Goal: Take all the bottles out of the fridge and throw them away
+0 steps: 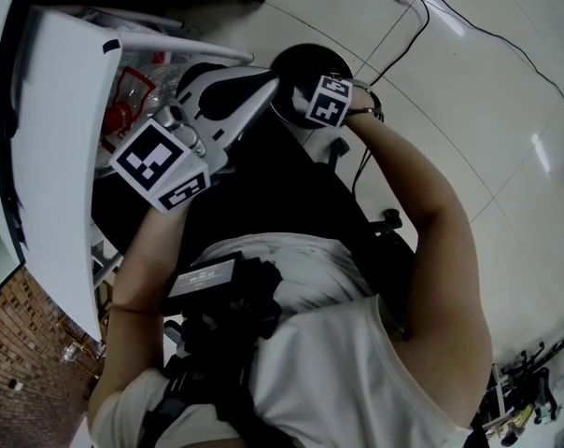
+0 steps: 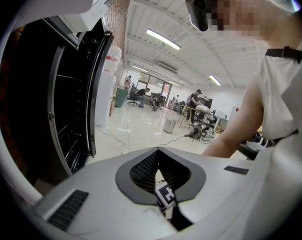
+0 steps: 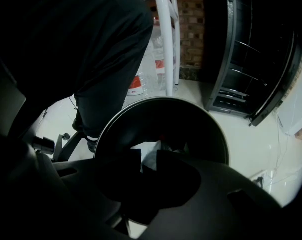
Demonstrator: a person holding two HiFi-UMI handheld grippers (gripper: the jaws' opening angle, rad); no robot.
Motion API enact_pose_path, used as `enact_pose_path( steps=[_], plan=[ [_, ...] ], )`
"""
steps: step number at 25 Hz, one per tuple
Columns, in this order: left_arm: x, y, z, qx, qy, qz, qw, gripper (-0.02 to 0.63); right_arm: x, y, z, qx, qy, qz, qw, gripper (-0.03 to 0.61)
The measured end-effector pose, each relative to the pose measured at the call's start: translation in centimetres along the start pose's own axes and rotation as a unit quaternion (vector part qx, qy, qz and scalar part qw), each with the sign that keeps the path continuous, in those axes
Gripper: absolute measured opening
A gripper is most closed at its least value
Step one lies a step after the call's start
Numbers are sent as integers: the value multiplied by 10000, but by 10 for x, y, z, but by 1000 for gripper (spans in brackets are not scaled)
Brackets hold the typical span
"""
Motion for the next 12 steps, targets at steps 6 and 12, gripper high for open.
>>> enact_pose_path(
  steps=[6, 12],
  plan=[
    [1, 2, 1, 45, 4, -21, 10000, 0, 8, 6, 20, 286, 10, -306, 9991, 106],
    [8, 13, 9, 226, 38, -81, 9997, 0, 19, 29, 78, 1030, -275, -645, 9922, 4]
  ],
)
Point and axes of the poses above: the fingertips, and each gripper's own axes: z backward along the fingers, x to its right, y out of its top, the point moved 9 cm from there along z, backward along the fingers, and after that the axes turned 2 degrees about -x, right-handed, at the moved point
